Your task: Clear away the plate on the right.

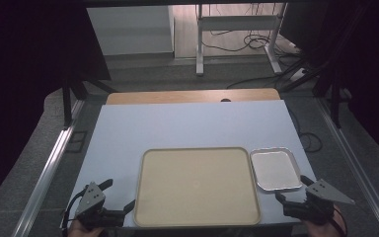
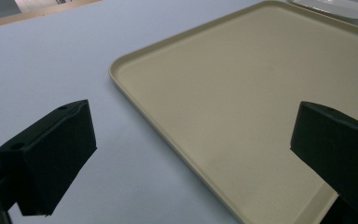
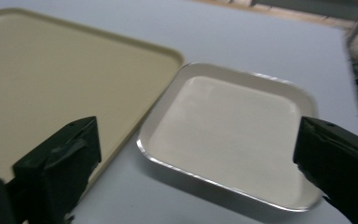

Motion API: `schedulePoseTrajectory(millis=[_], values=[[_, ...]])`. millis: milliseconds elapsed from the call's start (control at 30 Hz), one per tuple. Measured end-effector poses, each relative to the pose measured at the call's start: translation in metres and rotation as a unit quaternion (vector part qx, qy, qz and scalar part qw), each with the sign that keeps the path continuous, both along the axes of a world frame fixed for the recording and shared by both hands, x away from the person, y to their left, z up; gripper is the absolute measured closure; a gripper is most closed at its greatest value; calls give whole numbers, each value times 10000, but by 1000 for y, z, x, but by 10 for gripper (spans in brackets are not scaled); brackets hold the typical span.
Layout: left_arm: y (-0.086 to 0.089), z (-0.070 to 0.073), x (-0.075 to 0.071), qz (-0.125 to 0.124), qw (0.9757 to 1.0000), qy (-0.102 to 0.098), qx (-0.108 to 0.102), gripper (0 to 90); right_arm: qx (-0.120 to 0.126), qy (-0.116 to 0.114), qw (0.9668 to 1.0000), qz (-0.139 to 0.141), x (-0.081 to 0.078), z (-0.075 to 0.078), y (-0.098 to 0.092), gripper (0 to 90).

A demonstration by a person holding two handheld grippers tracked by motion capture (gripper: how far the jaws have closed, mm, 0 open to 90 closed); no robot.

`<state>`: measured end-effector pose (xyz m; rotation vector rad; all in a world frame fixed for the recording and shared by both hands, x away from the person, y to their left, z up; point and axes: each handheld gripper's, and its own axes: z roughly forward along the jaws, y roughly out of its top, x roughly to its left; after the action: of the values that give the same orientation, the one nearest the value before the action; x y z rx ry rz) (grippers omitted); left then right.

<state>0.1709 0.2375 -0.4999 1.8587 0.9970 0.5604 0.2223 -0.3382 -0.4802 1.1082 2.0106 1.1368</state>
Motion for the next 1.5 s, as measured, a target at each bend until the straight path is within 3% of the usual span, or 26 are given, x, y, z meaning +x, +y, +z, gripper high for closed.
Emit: schedulePoseTrajectory(millis=[67,233,367,500,933,1500], values=[[-1,0,-1,-12,10000,-25,40,0,-7,145,9998,106,3,-5,4,0],[-1,0,-2,-39,9999,-49,87,0,16,214,9996,165,5,-7,5,0],[-3,0,-2,-45,9998,-57,158,0,-113,289,9994,134,7,-10,5,0],[-4,0,-2,-54,9998,-60,203,0,-16,360,9992,141,8,-11,3,3],[-2,0,-2,-16,9999,5,118,5,-8,468,9988,126,10,-13,2,10],[-1,0,-3,-76,9999,-28,69,0,103,439,9990,-1,18,-12,-11,18]])
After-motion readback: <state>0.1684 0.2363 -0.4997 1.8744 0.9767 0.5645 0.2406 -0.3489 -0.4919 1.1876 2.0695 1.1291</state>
